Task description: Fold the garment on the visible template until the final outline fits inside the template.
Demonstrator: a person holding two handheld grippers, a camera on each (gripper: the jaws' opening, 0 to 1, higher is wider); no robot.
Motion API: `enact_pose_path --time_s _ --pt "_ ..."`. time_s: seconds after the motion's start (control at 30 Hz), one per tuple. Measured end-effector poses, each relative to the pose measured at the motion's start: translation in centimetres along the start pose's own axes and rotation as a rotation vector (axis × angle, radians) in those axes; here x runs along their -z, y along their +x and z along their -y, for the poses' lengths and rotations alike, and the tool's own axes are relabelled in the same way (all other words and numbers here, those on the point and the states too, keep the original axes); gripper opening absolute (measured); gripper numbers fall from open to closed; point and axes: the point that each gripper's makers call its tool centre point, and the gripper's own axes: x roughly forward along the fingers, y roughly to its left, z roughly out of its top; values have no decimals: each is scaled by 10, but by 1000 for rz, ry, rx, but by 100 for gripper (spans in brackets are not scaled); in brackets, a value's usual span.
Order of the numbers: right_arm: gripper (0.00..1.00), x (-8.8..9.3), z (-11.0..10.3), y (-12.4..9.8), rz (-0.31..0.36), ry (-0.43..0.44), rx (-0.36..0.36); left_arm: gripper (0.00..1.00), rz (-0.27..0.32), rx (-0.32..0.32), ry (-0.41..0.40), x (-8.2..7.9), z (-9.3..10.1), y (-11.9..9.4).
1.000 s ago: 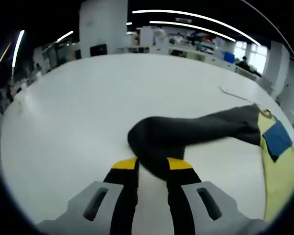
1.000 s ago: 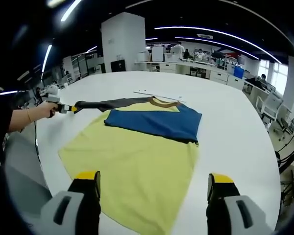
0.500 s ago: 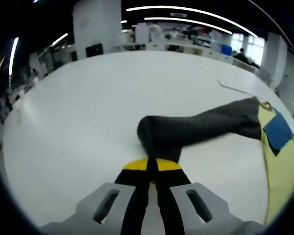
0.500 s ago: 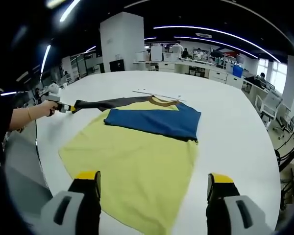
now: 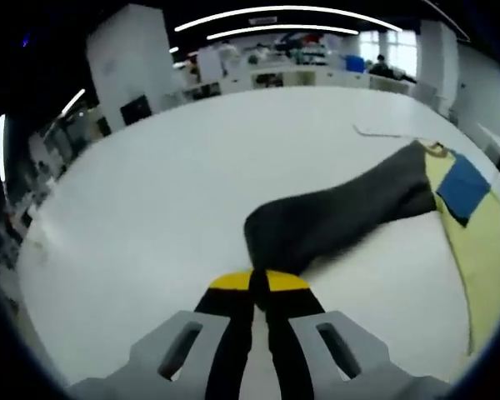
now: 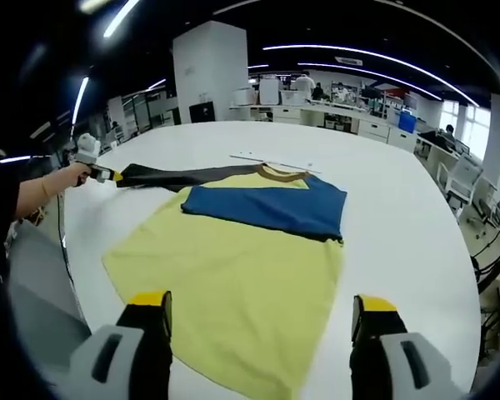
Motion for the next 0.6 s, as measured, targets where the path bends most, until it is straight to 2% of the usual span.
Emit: enact_pose_path --time_s 0.03,0.13,0.23,0.37,0.5,0.53,0.6 --pt "89 0 0 0 0 0 1 2 -15 2 21 2 0 3" --pt "89 1 0 0 -1 4 2 6 -10 -30 54 0 -7 7" --pt "89 2 0 0 -2 7 3 12 -1 -39 28 1 -11 9" --pt "89 3 -1 0 -2 12 6 17 -24 -68 7 10 -14 8" --pt "89 4 -2 1 -5 14 3 20 -23 -67 -169 18 -13 10" --pt "89 4 -3 1 -6 14 3 20 -30 -68 -196 21 -13 11" --pt "89 4 -4 1 -5 15 0 19 -38 -75 -197 23 -15 13"
